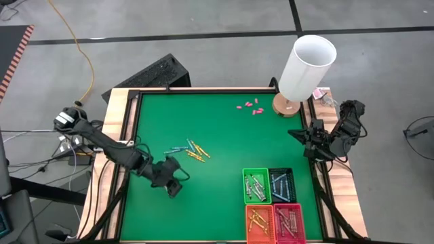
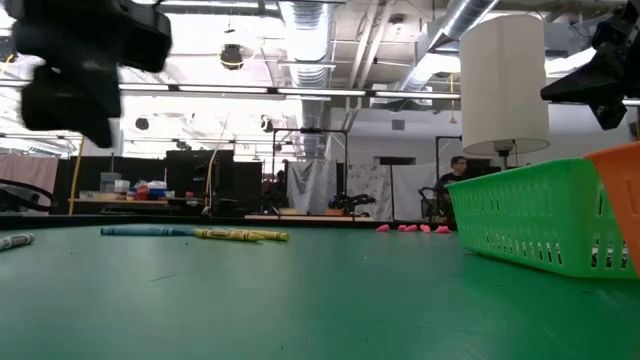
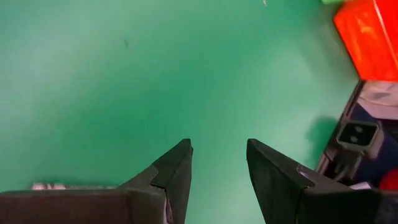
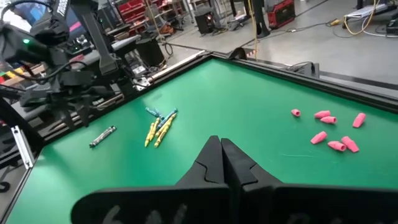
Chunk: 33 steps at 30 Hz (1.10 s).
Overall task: Sort crayons
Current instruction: Put the black crayon into the green bin
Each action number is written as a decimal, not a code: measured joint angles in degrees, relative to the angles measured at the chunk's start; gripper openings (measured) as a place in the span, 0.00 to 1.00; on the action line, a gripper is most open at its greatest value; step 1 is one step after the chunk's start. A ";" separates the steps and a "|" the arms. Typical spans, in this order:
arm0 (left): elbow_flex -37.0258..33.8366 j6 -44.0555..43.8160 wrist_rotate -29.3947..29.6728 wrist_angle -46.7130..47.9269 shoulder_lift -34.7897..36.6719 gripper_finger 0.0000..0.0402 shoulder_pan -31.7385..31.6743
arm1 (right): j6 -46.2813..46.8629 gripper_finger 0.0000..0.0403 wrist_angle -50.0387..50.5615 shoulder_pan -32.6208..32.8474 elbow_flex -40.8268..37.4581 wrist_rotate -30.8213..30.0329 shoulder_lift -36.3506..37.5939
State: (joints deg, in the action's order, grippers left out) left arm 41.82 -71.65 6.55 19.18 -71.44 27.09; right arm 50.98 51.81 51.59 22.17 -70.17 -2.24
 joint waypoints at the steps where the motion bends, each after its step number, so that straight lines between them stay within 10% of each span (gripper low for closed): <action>1: 0.00 -1.32 0.35 0.02 0.00 0.35 1.06 | 0.02 0.00 0.00 -0.02 0.00 0.04 0.00; 33: 0.00 -34.64 7.78 10.66 -1.25 0.35 6.31 | -0.07 0.00 0.04 -0.01 0.00 1.09 0.00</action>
State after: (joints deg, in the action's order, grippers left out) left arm 41.82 -106.29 14.33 29.84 -72.69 33.41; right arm 50.92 51.86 51.58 22.17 -69.08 -2.24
